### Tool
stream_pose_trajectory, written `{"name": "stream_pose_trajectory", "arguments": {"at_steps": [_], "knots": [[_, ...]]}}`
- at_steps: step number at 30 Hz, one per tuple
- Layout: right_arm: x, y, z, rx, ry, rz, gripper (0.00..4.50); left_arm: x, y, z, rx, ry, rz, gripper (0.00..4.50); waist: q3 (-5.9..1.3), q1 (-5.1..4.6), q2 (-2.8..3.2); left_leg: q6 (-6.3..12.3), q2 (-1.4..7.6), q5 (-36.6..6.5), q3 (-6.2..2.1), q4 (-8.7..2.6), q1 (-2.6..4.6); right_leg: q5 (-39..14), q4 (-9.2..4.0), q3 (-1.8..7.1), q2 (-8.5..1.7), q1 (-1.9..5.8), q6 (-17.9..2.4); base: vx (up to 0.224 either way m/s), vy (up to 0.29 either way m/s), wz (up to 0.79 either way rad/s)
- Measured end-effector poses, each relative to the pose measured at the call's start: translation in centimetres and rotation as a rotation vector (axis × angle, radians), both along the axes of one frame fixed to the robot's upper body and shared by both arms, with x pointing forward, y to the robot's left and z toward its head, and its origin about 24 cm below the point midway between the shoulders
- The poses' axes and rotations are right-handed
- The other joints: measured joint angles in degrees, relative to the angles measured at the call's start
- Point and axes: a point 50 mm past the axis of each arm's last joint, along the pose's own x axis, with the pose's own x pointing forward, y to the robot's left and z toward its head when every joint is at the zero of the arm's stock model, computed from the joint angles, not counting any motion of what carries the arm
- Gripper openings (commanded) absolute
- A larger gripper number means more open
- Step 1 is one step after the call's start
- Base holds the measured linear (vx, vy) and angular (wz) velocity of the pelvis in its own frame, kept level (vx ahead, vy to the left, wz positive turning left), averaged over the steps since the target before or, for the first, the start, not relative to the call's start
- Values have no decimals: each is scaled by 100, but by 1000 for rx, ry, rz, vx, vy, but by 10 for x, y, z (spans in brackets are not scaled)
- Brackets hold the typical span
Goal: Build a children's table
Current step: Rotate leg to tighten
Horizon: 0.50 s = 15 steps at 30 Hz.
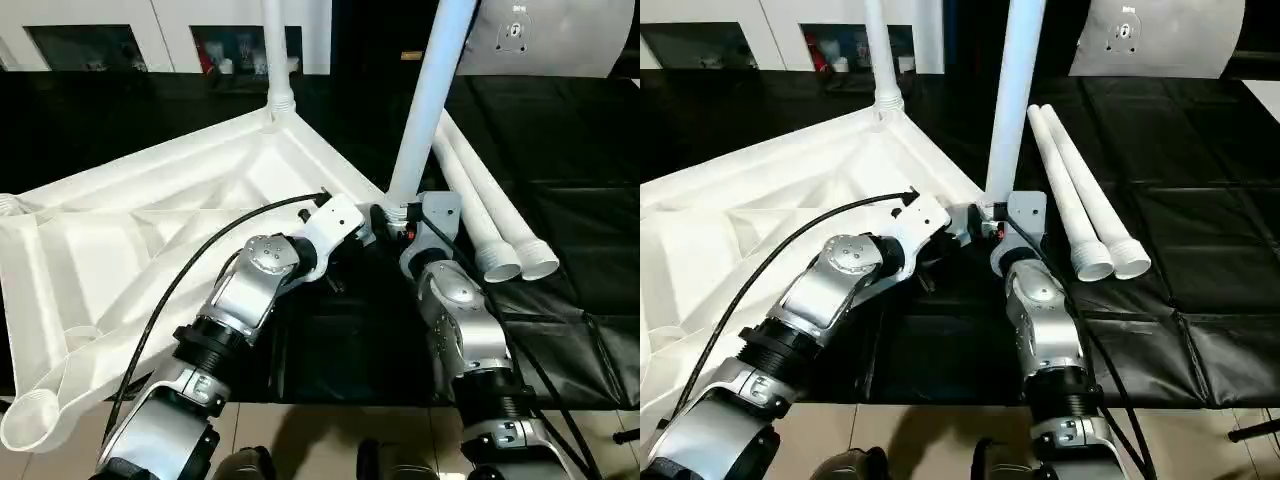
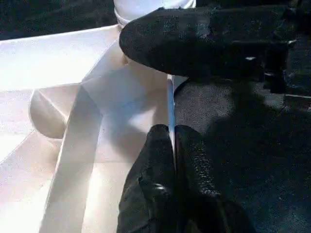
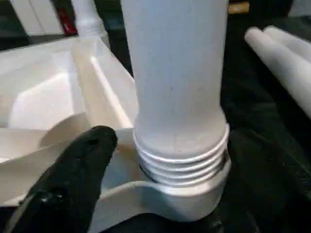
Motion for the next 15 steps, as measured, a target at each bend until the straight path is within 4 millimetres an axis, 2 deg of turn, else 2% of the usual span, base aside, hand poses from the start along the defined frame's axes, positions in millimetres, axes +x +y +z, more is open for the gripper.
{"name": "stream_pose_trajectory", "arguments": {"at_steps": [3, 4, 7, 9, 13, 15], "knots": [[-7, -9, 7, 33, -37, 43, 449, 4, 6, -1, 5, -17, 9, 0, 0, -5, 0, 1, 0, 1, 0, 1, 3, 0, 4, 0, 1, 1, 0, 0, 0, 0], [-9, -12, 10, 31, -46, 44, 450, 5, 6, -1, 1, -15, 9, 44, 0, -2, 0, 1, 0, 1, 0, 2, 4, 0, 8, 0, 1, 2, 0, 0, 0, 0], [-15, -26, 10, 39, -49, 22, 450, 6, 6, 8, -116, -37, 1, 59, 5, 26, -12, -1, 4, 1, -6, 9, 0, 0, 9, -5, 1, 4, 1, 0, 0, 0], [-18, -33, 11, 70, -53, -6, 450, 7, 5, 21, -179, -79, -11, 90, 5, 57, -12, 0, 2, 1, -4, 14, 1, 0, 7, -2, 0, 6, 0, 0, 0, 0], [-20, -44, 20, 109, -86, -62, 450, 8, 11, 30, -225, -107, 2, 95, 5, 53, -11, 1, 3, 0, -3, 17, 2, 0, 10, -2, 1, 6, 0, 0, 0, 0], [-21, -46, 22, 96, -75, -54, 450, 5, 22, 30, -229, -103, 31, 95, 4, 36, -10, 0, 5, 0, -3, 14, 5, 0, 15, -2, 3, 6, 0, 0, 0, 0]]}}
